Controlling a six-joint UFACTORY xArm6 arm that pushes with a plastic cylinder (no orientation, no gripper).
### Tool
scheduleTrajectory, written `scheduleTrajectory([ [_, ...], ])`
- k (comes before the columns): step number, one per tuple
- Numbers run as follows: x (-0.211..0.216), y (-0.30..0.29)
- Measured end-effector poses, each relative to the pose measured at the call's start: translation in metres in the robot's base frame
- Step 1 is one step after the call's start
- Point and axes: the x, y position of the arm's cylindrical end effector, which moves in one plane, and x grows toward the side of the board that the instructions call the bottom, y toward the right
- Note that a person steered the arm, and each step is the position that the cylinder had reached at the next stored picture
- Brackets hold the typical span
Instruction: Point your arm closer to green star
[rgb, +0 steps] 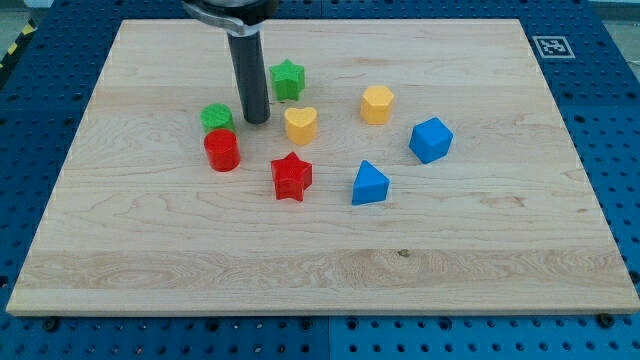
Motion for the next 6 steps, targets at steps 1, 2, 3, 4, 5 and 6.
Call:
scheduleTrajectory([
  [1,0.006,0.021],
  [2,0.006,0.045],
  [3,0.005,0.05],
  [4,-0.022,0.051],
  [5,-0.04,0.06],
  [6,-0.043,0.089],
])
